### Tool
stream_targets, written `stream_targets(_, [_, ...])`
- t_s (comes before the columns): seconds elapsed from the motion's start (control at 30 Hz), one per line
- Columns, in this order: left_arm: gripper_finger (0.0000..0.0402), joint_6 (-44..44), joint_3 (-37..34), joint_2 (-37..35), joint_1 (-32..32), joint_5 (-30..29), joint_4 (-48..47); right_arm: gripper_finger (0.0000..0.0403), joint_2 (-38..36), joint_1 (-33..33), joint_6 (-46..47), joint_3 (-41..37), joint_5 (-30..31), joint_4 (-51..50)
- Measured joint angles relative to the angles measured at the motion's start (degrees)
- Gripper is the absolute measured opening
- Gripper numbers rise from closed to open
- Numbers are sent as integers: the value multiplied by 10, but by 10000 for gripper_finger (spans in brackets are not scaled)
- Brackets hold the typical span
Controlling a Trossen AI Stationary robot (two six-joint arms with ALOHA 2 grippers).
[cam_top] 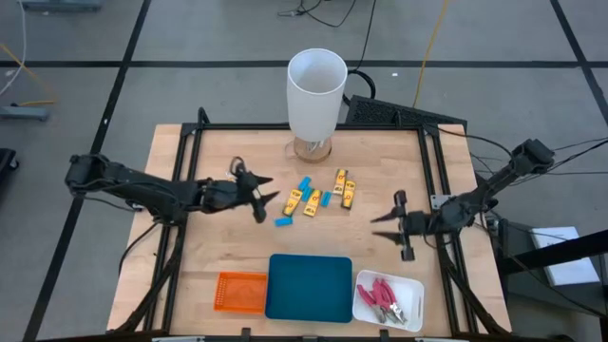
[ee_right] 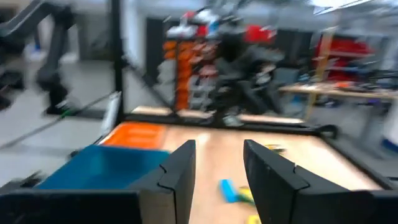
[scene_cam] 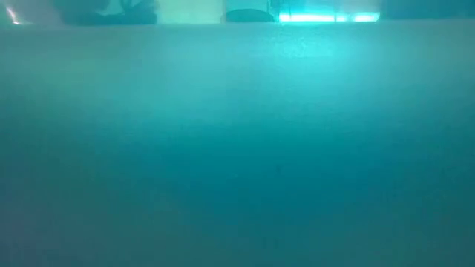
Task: Pick & Place School Supplies
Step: Put the yellow crayon box into the blue bin
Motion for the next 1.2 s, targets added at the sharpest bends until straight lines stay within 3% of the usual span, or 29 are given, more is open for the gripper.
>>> stream_targets(0.17, [230,-159,-36,-34,13,-1,-86,127,-11,-79,-34,-103,6,178])
stream_targets(0.3, [230,-289,-35,-35,28,27,-217,155,-11,-128,-63,-118,53,172])
stream_targets(0.47, [230,-405,-36,-35,57,57,-340,228,-16,-159,-123,-118,126,176])
stream_targets(0.6, [230,-437,-36,-35,80,60,-375,280,-29,-164,-159,-118,202,206])
stream_targets(0.73, [230,-453,-36,-35,106,74,-402,306,-46,-163,-155,-118,207,187])
stream_targets(0.97, [230,-494,-36,-35,158,90,-474,306,-49,-163,-136,-118,207,156])
stream_targets(1.2, [230,-496,-36,-34,189,117,-473,300,-49,-163,-136,-118,206,155])
